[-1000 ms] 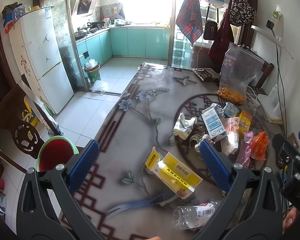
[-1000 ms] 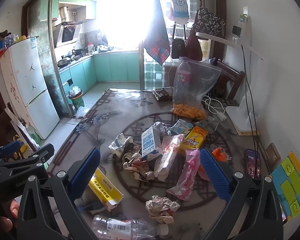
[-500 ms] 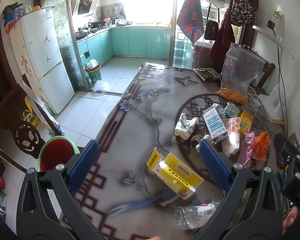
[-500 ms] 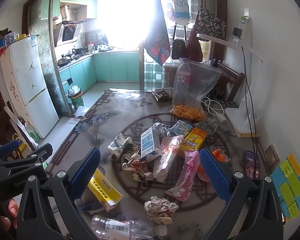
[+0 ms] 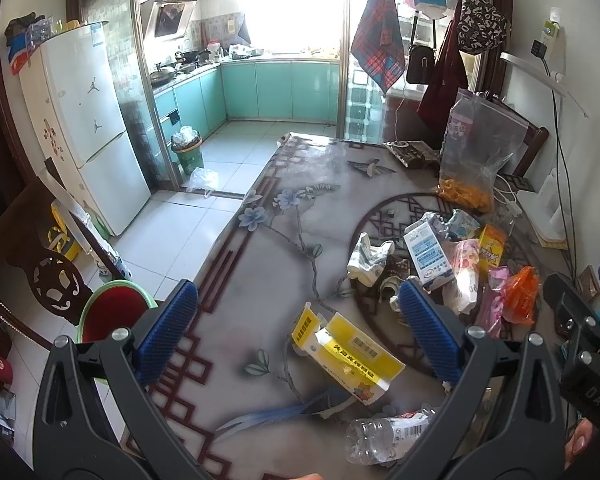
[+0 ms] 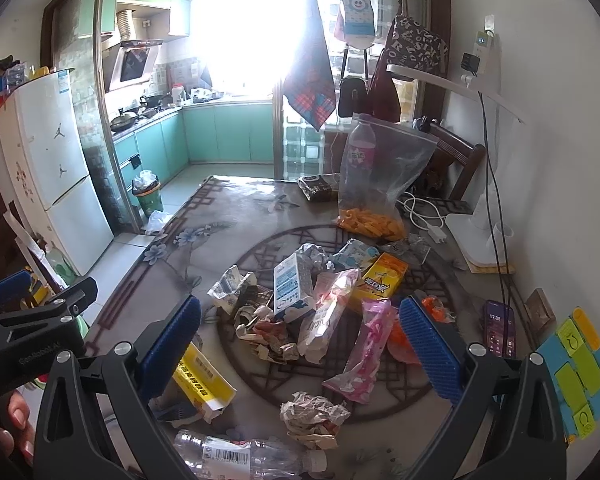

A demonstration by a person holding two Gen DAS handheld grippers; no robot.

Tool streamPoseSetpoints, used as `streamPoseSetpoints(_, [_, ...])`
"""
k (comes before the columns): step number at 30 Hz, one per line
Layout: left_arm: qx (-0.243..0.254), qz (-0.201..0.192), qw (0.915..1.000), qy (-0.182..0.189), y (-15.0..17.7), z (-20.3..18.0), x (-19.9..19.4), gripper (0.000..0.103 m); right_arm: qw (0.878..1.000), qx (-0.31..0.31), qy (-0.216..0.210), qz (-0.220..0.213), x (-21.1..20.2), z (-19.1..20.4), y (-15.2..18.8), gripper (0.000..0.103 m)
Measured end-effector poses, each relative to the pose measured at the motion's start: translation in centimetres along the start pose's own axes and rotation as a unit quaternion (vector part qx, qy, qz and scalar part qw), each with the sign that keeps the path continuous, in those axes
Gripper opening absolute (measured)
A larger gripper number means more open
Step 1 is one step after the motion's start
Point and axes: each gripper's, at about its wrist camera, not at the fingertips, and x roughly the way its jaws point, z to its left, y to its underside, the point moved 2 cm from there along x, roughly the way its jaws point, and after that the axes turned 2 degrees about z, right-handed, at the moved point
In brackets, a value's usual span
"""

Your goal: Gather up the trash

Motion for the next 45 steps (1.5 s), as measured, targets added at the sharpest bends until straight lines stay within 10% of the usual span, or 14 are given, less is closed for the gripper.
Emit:
streamPoseSetpoints(14, [-0.013,0.009,0.9997,0.02,0.1,0.3,0.6,0.099,0.999,-0.046,-0.004,0.003,0.7,0.1,0.2,0.096])
streamPoseSetpoints(21, [-0.018,0.017,0.9995,0.02,0.9,1.0,1.6,0.099,0.988,-0.123,-0.083,0.05,2.1,0.9,1.1,0.096])
streamPoseSetpoints(32, [-0.005,0.091,0.9955,0.027,4.3,1.7,6.1,0.099,0.861,-0.42,-0.175,0.229,7.4,9.1,15.3,0.093])
streamPoseSetpoints(35, [-0.028,0.116,0.9922,0.036,5.2,2.5,7.3,0.099,0.84,-0.458,-0.161,0.242,8.5,9.9,17.6,0.063])
streamPoseSetpoints(39, [-0.04,0.135,0.9895,0.032,6.3,3.2,8.6,0.098,0.854,-0.428,-0.173,0.238,8.7,9.3,17.7,0.054])
streamPoseSetpoints(45, [-0.064,0.173,0.9817,0.047,7.6,3.0,10.6,0.097,0.912,-0.266,-0.221,0.22,6.1,4.1,12.7,0.05])
